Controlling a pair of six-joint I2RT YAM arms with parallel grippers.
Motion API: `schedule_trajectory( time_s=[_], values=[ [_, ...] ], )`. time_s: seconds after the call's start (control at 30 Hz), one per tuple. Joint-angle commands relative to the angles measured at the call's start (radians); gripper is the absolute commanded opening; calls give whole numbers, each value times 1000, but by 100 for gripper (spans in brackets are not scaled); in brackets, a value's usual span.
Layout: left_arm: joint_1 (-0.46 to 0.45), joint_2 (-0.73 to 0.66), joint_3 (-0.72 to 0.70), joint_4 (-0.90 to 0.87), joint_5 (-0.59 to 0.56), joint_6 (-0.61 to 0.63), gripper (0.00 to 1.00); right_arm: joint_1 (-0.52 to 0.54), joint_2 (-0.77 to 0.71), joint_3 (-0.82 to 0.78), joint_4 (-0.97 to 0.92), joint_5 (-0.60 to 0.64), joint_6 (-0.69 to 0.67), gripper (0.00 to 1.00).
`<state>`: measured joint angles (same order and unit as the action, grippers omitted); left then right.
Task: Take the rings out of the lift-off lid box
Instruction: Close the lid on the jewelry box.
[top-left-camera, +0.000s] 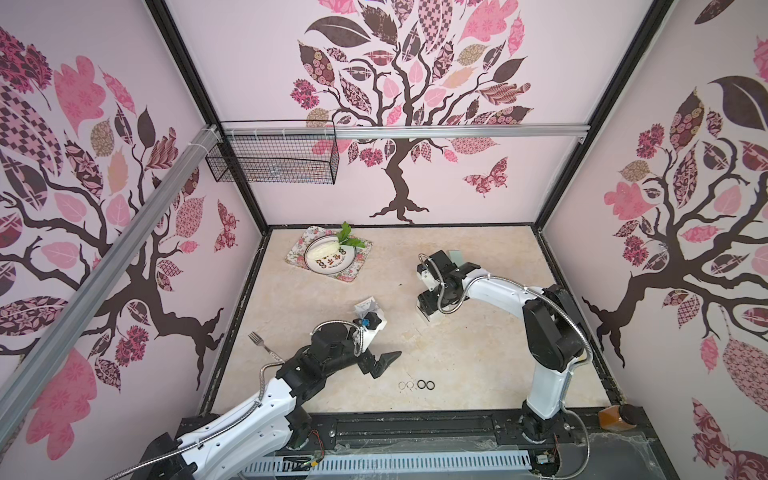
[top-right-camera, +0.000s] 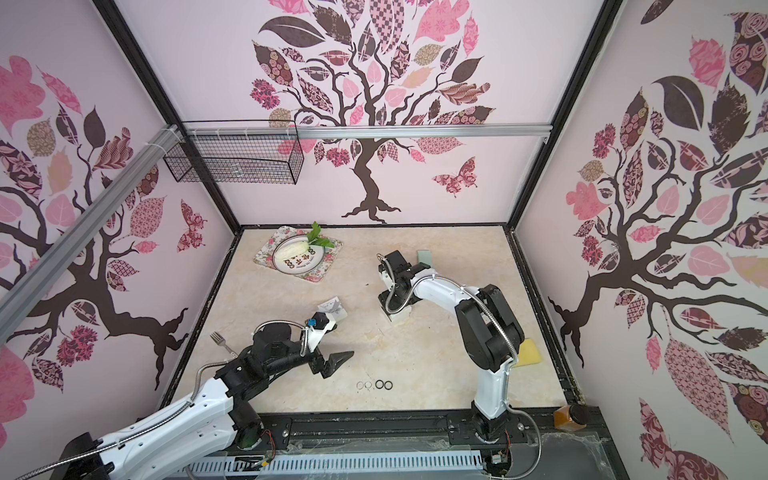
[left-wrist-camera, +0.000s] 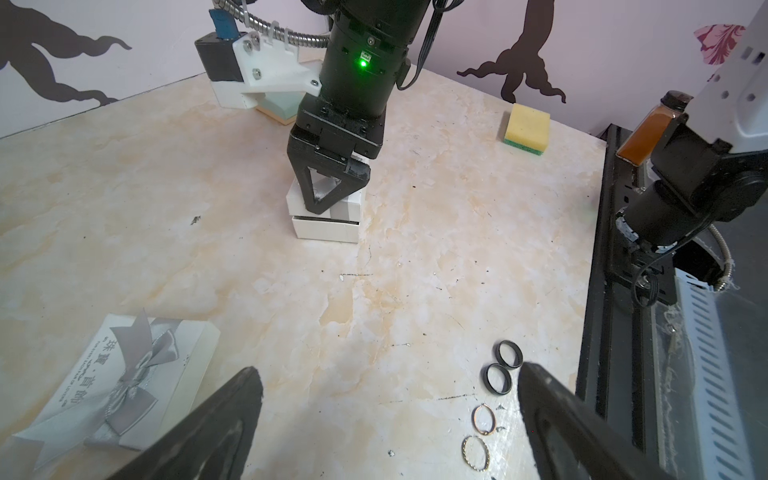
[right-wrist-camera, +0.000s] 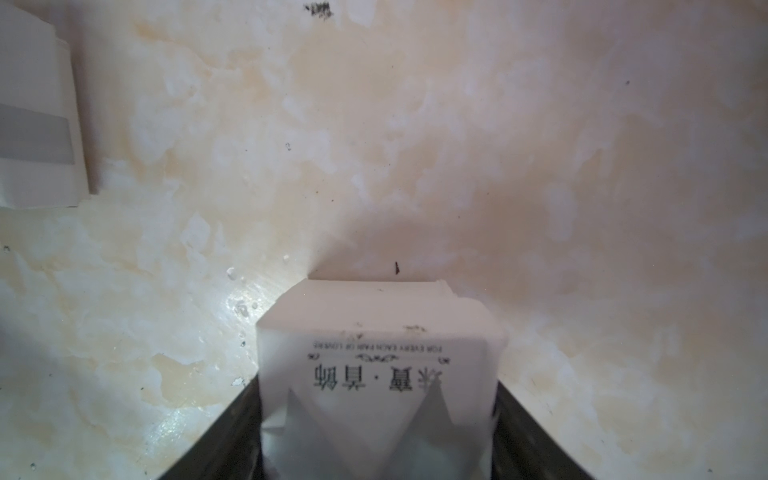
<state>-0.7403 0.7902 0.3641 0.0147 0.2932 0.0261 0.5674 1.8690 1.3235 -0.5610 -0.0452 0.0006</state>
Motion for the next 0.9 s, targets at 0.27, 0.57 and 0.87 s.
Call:
schedule_trajectory(
  time_s=[0.27,0.57,0.87],
  values=[
    [-2,5,-22,30,16,17,98,17,-28,13,-1,-7,17,73],
    [-2,3,-22,30,17,15,98,29,-32,-1,7,3,25,75],
    [-2,1,-21,29,19,16,98,37,-41,-17,11,8,30,83]
  ],
)
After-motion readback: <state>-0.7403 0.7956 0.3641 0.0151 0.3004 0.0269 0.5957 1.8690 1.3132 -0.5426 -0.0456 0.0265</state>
